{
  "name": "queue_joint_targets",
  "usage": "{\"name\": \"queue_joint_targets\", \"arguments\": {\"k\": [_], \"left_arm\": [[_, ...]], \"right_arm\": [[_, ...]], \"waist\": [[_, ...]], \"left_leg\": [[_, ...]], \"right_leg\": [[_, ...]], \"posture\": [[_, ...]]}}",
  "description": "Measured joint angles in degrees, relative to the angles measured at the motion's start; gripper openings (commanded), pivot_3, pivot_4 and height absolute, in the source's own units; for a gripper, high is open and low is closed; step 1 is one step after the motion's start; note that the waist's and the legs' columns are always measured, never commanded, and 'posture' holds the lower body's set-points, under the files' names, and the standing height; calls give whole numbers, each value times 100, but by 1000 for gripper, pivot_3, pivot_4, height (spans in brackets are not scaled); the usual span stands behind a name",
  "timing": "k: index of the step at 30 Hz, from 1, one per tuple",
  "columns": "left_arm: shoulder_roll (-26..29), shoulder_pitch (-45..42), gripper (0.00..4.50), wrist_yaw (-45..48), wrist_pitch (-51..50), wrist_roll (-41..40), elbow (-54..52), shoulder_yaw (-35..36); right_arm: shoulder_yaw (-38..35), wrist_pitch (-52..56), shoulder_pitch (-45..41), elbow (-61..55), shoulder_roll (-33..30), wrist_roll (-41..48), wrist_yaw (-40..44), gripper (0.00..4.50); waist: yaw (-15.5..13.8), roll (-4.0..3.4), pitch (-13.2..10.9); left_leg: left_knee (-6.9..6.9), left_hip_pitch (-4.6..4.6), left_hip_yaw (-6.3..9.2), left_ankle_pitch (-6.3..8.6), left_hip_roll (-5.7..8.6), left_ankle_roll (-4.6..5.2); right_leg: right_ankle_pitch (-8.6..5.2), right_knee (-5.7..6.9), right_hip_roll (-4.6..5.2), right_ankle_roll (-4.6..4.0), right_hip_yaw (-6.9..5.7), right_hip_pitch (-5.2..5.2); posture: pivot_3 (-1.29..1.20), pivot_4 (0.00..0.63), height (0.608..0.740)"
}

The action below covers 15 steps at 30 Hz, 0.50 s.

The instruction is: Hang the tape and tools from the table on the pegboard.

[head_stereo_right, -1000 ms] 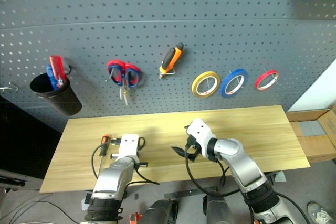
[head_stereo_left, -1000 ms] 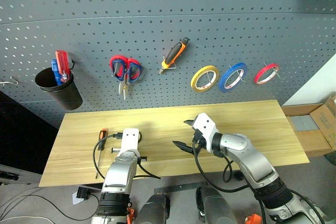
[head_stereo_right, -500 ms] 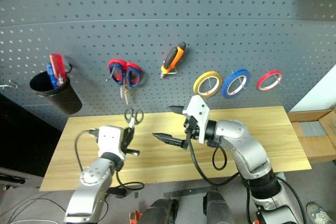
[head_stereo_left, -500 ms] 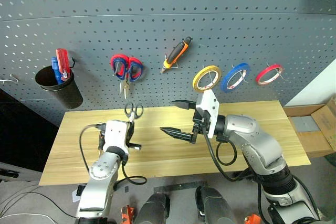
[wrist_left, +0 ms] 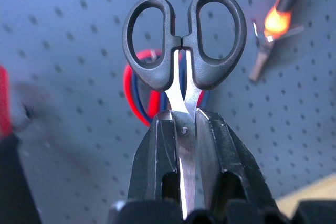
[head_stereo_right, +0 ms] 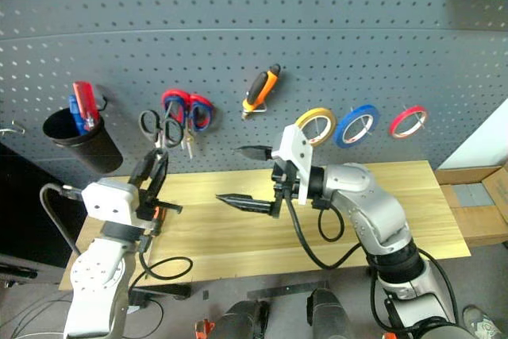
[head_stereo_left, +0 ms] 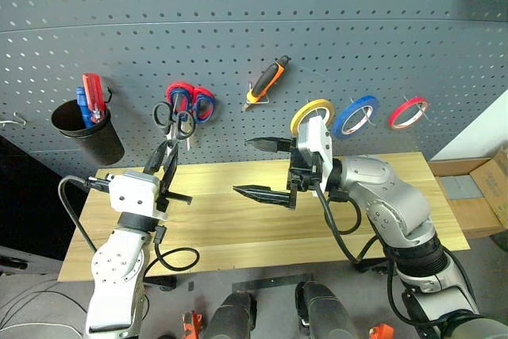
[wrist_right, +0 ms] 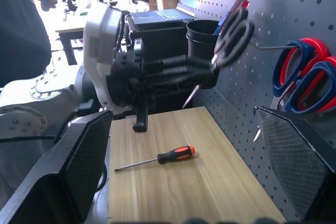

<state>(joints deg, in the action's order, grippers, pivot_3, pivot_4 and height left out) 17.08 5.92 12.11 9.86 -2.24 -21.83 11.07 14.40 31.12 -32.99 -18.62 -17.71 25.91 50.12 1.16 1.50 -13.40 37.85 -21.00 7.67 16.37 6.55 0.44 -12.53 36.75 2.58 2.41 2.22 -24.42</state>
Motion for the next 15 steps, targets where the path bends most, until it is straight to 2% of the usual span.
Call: {"name": "queue_joint_targets", "arguments": {"k": [10,15], "left_arm": [[-169,-532,175,-327,-82,350,469,-84],[-292,-779,175,-386,-55,472,921,-416]], "right_arm": [[47,-128,-155,112,28,-15,2,4500],[67,-134,-157,87,38,-15,-54,4500]], "waist": [[-81,3,4],[-92,4,5]], "left_leg": [[4,0,0,-9,0,-18],[4,-1,-4,-9,-1,-19]], "right_leg": [[0,3,-2,0,-2,-2],[1,3,-3,0,-1,-3]], "posture": [[-18,176,740],[-40,179,740]]}}
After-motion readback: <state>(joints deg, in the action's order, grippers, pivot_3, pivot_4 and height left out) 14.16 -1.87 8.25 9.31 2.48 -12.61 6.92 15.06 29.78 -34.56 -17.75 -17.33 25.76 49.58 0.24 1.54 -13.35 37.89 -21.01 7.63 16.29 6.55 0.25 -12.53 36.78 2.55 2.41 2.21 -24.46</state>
